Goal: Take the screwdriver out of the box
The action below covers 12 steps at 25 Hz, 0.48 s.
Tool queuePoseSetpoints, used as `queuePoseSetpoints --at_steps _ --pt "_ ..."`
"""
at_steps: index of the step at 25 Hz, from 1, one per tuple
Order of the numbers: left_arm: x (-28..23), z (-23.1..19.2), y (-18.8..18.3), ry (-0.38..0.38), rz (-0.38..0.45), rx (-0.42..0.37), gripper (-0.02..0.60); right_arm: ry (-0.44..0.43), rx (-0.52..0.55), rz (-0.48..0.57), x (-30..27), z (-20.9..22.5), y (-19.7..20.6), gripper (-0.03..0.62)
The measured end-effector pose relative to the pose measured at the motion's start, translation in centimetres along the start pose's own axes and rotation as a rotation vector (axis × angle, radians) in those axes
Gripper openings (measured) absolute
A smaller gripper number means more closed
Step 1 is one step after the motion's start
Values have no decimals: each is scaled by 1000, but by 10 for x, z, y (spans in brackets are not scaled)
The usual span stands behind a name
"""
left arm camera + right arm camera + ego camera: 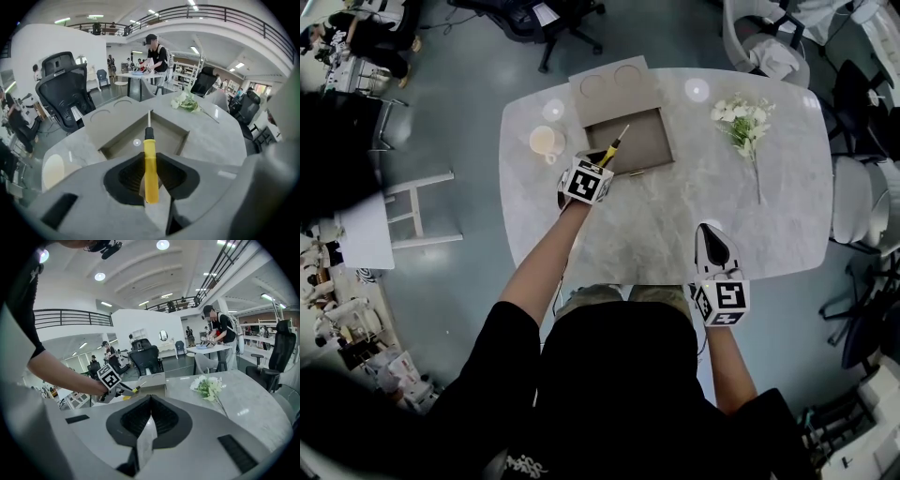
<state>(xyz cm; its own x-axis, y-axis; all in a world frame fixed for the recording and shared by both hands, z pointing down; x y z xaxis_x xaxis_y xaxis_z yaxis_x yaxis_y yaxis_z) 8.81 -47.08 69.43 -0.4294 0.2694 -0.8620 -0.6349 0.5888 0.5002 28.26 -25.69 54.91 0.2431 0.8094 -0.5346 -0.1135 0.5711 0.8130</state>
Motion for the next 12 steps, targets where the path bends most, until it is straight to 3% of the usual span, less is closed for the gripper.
queuePoseSetpoints --at_steps 12 --pt "161 40 56 -10 285 75 89 -84 -1 76 45 -98 8 12"
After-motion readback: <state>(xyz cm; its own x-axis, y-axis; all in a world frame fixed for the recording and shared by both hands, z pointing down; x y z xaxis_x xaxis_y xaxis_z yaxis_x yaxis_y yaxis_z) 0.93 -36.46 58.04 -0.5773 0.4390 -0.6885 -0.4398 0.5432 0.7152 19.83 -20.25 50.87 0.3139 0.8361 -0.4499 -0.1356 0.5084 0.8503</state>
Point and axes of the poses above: the fingertips, and each gripper's own axes: x backward along the fingers, z to its right, y out of its underside, the point moved 3 cm from there along x, backward along the fingers, and after that the axes turned 4 degrees about -z, right-handed, at the moved point
